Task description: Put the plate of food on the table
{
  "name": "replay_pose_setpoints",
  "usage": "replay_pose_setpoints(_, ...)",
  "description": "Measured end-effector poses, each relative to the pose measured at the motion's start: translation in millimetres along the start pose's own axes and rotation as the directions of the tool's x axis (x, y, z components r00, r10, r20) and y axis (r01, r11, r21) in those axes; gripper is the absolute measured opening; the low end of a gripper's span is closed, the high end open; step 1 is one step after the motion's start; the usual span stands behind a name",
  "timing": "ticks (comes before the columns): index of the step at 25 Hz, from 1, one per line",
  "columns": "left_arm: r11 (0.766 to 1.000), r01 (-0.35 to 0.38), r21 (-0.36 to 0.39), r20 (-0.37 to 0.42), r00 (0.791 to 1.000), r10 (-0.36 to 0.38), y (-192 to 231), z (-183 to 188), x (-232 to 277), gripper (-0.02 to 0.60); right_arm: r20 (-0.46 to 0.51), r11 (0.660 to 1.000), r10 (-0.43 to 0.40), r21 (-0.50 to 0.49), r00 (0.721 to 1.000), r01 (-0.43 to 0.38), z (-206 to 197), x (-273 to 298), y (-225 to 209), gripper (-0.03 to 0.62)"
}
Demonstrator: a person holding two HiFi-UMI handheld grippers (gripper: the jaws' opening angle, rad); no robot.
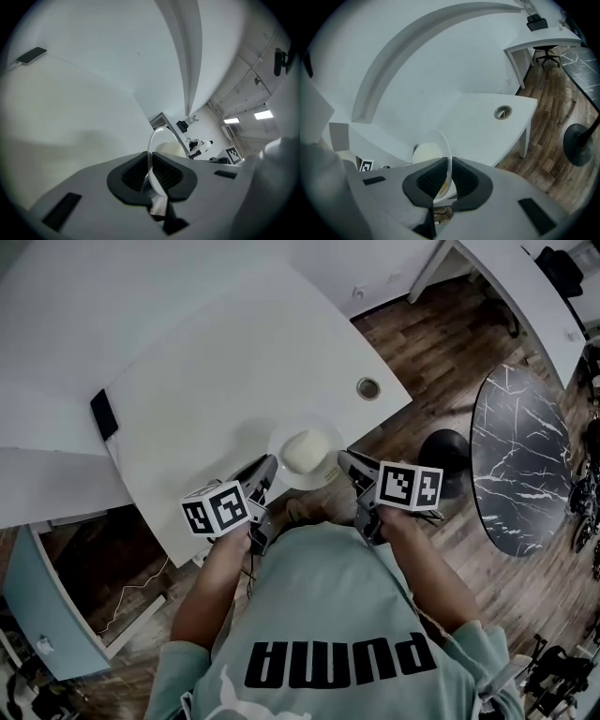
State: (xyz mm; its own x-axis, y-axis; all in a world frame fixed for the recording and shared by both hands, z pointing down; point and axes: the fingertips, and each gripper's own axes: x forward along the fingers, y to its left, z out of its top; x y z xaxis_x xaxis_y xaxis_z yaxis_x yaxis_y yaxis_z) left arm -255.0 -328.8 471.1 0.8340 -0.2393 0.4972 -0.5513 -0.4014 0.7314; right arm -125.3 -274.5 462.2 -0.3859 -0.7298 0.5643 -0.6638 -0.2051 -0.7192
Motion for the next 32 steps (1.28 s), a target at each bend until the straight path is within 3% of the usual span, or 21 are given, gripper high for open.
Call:
replay_pose_setpoints(18, 0.988, 0.102, 0.117, -0.136, 0.987, -0.086, -103, -50, 71, 0.038, 0.18, 0.992, -0.048, 0.127, 0.983, 0.025, 11, -116, -77, 0.035)
replay_pose_setpoints(32, 0.979, 0.125, 0.163, -0.194, 0.977, -0.092, -175, -102, 115, 0.038, 0.256, 0.98, -0.053, 0.197, 0.965, 0.002, 8, -197, -136, 0.034)
